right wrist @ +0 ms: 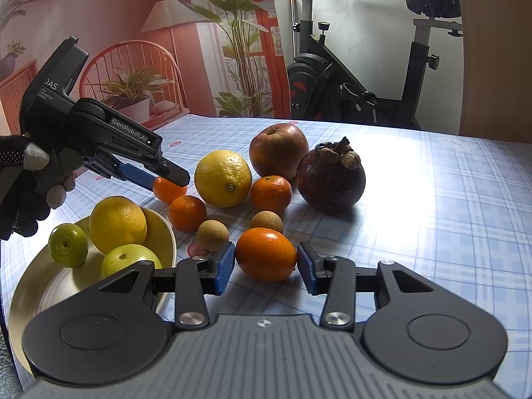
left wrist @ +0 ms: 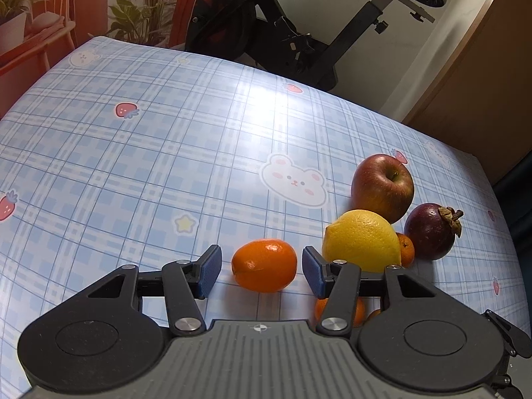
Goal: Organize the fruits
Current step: 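Move the left gripper to a tangerine on the table and close on it, then carry the tangerine with the left gripper over the plate while the right gripper carries the orange there, then lower both fruits into the plate and open both grippers, then grasp a small brown kiwi with the left gripper while the right gripper grasps another kiwi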
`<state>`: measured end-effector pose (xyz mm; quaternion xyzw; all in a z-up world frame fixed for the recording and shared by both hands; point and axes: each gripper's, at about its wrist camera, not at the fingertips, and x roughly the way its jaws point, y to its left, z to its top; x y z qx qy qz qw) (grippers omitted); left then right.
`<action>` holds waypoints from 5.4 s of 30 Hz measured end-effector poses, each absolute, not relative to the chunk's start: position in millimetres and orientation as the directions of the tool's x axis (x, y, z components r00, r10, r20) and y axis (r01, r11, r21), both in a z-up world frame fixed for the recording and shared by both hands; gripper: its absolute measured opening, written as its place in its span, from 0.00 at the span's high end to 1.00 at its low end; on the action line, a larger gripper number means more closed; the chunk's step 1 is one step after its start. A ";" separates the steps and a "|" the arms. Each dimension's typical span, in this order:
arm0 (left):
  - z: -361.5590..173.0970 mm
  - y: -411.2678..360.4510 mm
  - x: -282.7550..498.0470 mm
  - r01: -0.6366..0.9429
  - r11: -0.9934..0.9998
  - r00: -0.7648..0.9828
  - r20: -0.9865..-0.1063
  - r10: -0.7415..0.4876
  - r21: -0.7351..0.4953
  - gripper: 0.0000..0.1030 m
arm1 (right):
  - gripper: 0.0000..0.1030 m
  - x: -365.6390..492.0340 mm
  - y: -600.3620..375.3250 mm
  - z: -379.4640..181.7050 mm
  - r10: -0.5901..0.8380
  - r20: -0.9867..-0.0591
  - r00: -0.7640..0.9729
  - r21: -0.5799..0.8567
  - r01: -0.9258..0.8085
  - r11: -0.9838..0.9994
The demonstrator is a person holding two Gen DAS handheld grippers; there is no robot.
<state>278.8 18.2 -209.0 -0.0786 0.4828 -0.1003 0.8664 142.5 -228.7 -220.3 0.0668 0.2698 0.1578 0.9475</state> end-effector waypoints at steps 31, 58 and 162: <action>-152.9 19.9 135.3 0.250 0.954 0.623 -0.726 -0.290 -0.166 0.57 | 0.57 127.4 -226.2 -215.8 0.307 -0.466 0.830 0.208 -0.235 0.950; -184.3 54.8 95.6 0.229 0.962 0.585 -0.769 -0.259 -0.149 0.56 | 0.57 60.0 -142.7 -187.3 0.354 -0.519 0.778 0.158 -0.320 0.934; -152.1 -4.8 132.5 0.300 0.948 0.719 -0.627 -0.300 -0.109 0.58 | 0.68 107.3 -240.7 -183.7 0.249 -0.421 0.872 0.238 -0.159 0.958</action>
